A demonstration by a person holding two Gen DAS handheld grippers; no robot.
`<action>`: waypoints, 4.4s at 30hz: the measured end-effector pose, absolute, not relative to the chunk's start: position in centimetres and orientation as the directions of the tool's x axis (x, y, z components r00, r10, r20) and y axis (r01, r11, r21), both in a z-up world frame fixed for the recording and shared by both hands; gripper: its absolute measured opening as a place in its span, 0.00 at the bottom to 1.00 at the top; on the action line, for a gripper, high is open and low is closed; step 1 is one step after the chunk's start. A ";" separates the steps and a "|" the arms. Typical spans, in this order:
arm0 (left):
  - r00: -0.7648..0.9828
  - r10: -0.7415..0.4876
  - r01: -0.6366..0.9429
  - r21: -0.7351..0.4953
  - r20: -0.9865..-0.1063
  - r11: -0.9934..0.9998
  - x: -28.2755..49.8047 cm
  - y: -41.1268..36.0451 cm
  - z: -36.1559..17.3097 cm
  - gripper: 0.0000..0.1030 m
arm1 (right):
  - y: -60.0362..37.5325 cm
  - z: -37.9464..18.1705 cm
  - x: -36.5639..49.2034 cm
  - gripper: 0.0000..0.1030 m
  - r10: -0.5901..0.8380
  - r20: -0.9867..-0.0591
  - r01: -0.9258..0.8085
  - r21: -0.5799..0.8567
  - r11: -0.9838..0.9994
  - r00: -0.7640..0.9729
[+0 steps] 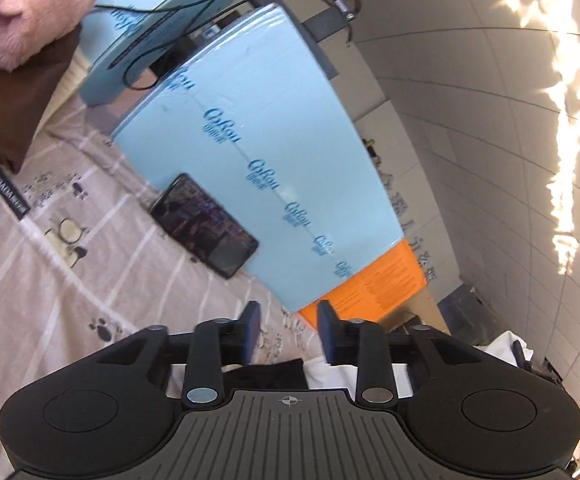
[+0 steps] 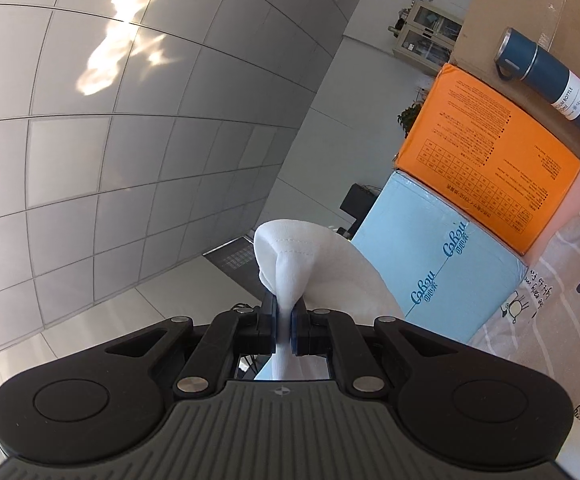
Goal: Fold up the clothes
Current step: 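Lift the T-shirt with both tools and carry it toward the open bed area, then lower the T-shirt onto the sheet and spread it flat with both tools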
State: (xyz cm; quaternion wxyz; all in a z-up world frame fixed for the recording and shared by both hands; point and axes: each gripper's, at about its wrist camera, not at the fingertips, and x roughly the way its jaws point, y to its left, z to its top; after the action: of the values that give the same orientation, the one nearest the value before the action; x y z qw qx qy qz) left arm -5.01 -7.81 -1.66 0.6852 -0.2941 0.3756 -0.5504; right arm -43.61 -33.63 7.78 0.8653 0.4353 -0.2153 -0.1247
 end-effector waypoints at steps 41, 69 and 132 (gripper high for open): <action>0.396 -0.917 0.753 -0.588 0.045 0.296 -6.0 -3.1 4.6 0.07 | -37.2 9.8 -37.9 0.05 -0.373 0.234 0.005 0.842 0.539 0.898; 0.467 -0.780 0.549 -0.555 -0.417 0.625 -9.0 6.5 -4.3 0.08 | -27.5 -3.6 -49.7 0.05 -0.521 -0.173 0.411 0.825 0.387 0.836; 0.129 -0.829 0.990 0.024 -0.544 0.138 -13.1 -6.6 -2.1 0.56 | -24.4 -1.2 -46.3 0.54 -0.388 -0.287 0.482 0.526 0.700 0.876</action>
State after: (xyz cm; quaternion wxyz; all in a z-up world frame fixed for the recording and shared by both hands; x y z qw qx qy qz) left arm -13.08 -6.63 -2.08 0.7255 0.1949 0.2062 -0.6270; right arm -46.28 -24.40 -1.16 0.9188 0.3062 0.0773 -0.2367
